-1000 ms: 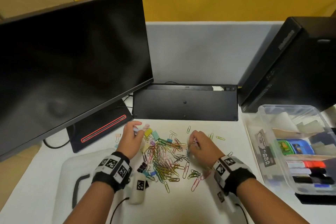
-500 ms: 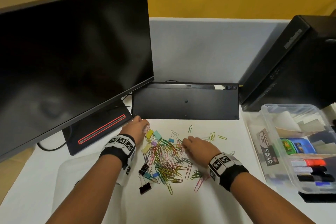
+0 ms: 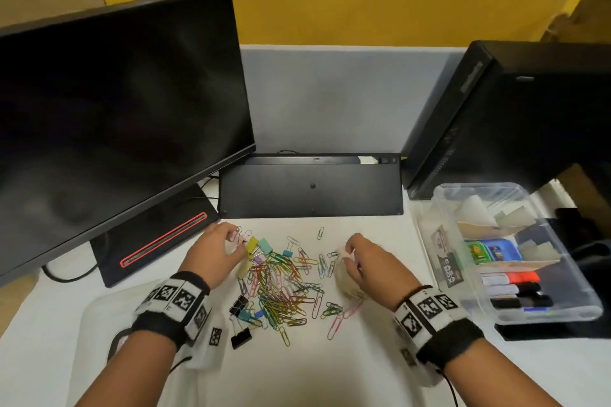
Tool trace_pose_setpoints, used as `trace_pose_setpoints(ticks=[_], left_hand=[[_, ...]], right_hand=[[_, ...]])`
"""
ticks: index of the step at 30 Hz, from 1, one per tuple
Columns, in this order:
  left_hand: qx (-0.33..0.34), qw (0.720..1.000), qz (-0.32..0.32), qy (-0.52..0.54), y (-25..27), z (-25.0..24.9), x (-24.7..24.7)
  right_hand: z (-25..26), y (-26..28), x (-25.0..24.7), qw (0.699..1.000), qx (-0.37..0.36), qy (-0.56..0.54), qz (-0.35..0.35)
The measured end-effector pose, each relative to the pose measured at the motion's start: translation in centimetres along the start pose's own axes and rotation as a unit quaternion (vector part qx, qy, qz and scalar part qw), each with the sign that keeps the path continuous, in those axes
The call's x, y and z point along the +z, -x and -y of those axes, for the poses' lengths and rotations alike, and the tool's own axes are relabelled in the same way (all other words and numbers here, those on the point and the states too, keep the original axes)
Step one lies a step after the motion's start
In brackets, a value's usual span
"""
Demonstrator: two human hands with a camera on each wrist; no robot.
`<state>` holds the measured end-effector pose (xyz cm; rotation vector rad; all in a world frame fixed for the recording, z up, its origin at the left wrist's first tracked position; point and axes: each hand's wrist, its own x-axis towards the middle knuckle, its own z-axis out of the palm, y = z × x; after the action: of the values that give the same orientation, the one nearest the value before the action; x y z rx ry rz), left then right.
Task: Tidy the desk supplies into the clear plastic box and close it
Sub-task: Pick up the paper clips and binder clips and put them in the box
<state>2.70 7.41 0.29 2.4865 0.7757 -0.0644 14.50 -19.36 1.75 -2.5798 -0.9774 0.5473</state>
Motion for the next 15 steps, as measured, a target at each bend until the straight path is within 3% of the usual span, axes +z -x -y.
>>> trace_pose_setpoints(ticks=[4,8,12,15], left_hand=[[0.017,0.999,0.005,0.036,2.5,-2.4,0.8],[0.019,0.998,0.017,0.062,4.1,-5.1,2.2],[0.026,0.996,0.032,0.083,5.2,-7.1,3.5],[0.035,0.996,0.041,0.072,6.2,-8.4,4.1]], right_hand=[[-2.8,3.0,-5.6,0.992,0.067,-0.057,-0.09],[-8.3,4.0,-11.9,0.958,0.215,-0.064,-0.18],[-15.6,1.3,-15.2,0.921,0.362,0.013,-0.147],[-18.2,-0.2,-16.0,0.924,0.369,0.077,-0.061]])
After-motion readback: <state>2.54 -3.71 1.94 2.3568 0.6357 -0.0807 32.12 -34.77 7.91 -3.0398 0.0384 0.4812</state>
